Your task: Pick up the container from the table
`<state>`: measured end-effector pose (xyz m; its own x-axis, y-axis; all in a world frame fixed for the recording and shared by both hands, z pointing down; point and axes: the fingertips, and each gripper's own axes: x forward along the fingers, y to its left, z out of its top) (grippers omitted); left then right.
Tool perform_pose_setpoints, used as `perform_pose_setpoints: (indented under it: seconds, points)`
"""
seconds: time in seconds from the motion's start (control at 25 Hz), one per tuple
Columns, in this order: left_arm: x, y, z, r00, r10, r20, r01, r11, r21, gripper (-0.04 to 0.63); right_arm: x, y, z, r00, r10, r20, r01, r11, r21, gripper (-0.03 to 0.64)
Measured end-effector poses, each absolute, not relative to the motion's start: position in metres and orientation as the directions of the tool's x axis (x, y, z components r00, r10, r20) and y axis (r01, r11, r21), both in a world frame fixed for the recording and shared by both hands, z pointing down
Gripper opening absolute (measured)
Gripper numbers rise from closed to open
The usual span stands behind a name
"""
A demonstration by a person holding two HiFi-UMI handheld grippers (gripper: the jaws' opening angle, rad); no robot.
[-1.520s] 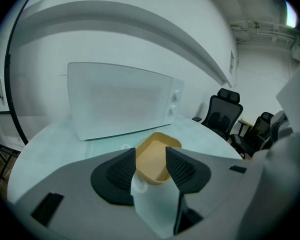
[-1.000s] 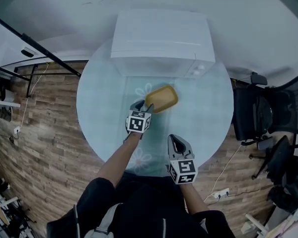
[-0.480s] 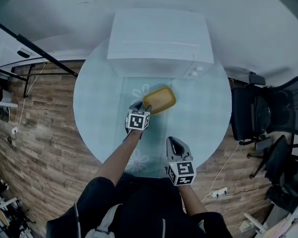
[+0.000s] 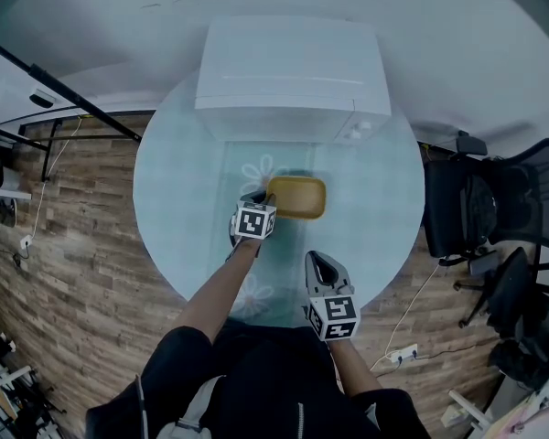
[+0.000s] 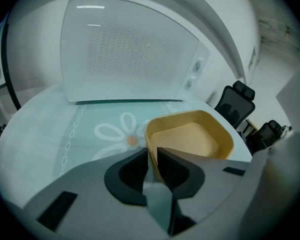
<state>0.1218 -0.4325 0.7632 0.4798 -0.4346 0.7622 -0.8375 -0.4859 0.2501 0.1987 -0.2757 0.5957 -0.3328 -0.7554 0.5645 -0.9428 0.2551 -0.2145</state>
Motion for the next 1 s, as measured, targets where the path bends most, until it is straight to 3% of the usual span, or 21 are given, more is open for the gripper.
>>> perform_pose_setpoints:
  seconds: [0.28,1.0]
  points:
    - [0.126,-0.421,0.770,0.488,-0.393,0.780,-0.811,-0.534,0.239,0.029,0.200,-0.272,0.597,-0.334,-0.752,0.568,-0.942,0.254,-0.218,0.025]
    - [0.105,-0.420,0.729,0.482,-0.471,0.739,-0.818,-0.544,0.186,0.023,0.193,-0.272,0.594,-0.364,-0.759,0.539,-0.930,0.269,-0.249,0.026]
